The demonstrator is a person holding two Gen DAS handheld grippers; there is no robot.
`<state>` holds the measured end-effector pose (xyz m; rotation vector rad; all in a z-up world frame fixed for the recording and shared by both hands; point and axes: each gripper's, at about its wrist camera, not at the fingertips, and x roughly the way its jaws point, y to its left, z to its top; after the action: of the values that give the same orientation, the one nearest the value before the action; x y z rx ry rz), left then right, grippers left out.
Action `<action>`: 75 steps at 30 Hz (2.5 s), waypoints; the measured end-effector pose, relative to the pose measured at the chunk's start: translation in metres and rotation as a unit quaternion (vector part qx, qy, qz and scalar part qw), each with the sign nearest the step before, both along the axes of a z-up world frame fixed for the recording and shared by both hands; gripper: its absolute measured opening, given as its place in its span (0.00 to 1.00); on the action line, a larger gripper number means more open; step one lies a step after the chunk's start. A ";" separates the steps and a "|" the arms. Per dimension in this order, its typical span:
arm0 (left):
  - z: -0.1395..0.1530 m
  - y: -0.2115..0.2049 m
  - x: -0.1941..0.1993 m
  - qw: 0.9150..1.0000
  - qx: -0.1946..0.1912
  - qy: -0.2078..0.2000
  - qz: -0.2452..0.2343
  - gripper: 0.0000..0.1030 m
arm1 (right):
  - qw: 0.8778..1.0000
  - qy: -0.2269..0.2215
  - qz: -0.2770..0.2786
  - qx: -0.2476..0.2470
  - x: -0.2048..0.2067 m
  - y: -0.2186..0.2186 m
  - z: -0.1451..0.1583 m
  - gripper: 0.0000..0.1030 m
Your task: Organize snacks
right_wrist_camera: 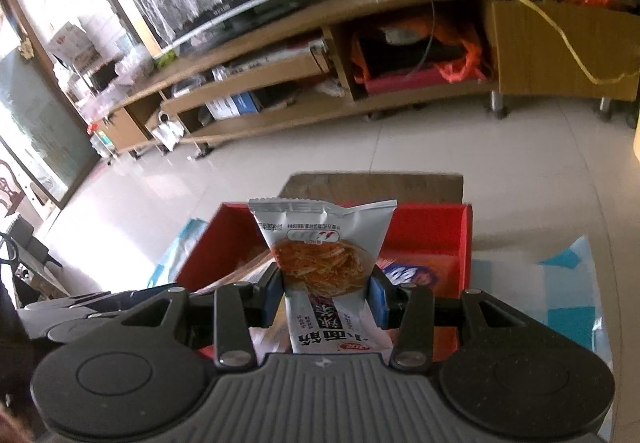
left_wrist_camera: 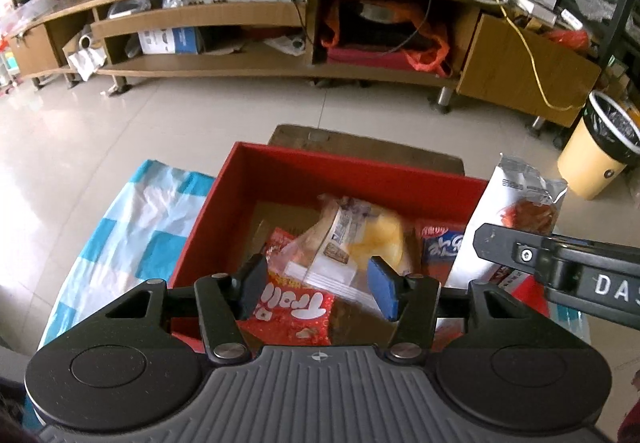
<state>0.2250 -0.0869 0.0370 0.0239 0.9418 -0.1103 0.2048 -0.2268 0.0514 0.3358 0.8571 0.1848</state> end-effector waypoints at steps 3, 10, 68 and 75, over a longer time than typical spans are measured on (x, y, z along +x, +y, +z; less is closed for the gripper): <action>0.001 0.002 -0.001 1.000 -0.003 0.001 0.002 0.64 | 1.000 0.013 -0.002 -0.007 0.004 0.001 -0.007 0.43; 0.008 0.001 -0.007 1.000 -0.006 -0.008 -0.003 0.68 | 0.999 0.029 -0.010 -0.023 0.006 -0.001 -0.014 0.51; -0.018 0.024 -0.137 0.997 -0.006 0.063 -0.045 0.86 | 0.995 0.086 -0.013 -0.053 -0.163 -0.016 -0.029 0.61; -0.037 0.028 -0.150 0.995 0.004 0.089 -0.047 0.87 | 0.994 0.098 -0.029 -0.042 -0.186 -0.019 -0.036 0.62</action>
<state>0.0748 -0.0586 0.0003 0.0668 1.1188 -0.1971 0.0185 -0.2462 0.0155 0.3036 1.0456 0.0622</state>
